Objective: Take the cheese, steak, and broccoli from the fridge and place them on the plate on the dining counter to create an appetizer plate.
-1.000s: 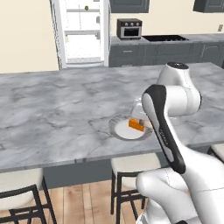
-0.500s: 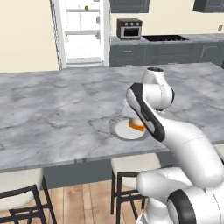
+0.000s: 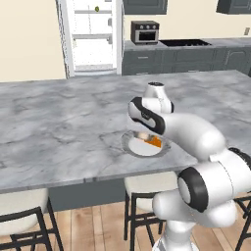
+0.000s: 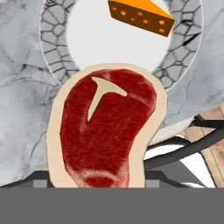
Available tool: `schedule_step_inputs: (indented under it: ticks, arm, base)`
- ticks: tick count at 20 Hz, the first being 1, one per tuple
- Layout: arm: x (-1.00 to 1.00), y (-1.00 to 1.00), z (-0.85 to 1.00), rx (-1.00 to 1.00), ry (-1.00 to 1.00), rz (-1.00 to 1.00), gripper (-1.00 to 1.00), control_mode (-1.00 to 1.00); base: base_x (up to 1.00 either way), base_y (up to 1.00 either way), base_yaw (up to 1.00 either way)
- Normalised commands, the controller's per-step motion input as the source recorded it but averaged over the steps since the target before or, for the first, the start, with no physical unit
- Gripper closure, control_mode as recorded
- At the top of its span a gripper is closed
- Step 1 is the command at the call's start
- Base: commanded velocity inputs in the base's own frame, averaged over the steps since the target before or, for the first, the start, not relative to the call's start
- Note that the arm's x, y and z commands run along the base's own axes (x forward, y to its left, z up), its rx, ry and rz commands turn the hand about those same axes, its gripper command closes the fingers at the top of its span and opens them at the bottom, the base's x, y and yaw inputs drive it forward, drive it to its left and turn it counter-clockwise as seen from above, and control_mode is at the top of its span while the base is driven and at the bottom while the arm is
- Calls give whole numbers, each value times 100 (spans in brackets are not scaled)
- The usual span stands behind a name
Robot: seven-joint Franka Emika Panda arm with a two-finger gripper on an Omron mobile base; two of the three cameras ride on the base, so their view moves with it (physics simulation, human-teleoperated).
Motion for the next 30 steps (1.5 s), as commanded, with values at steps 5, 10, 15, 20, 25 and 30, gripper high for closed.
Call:
schedule_step_inputs:
  ticks: [5, 10, 15, 20, 25, 30]
  arm:
    - [77, 0, -44, 0, 0, -7, 100, -100]
    - [61, -2, -31, 0, 1, -9, 100, -100]
    - [44, -7, -33, 0, 2, -8, 100, -100]
    - [46, -10, -50, 0, 0, -5, 100, -100]
    - [40, -6, -51, 0, 0, -5, 100, -100]
    - [3, 0, -15, 0, 2, -10, -100, -100]
  base:
    - [0, 0, 0]
    - [0, 0, 0]
    - [0, 0, 0]
    - [0, 0, 0]
    - [0, 0, 0]
    - [0, 0, 0]
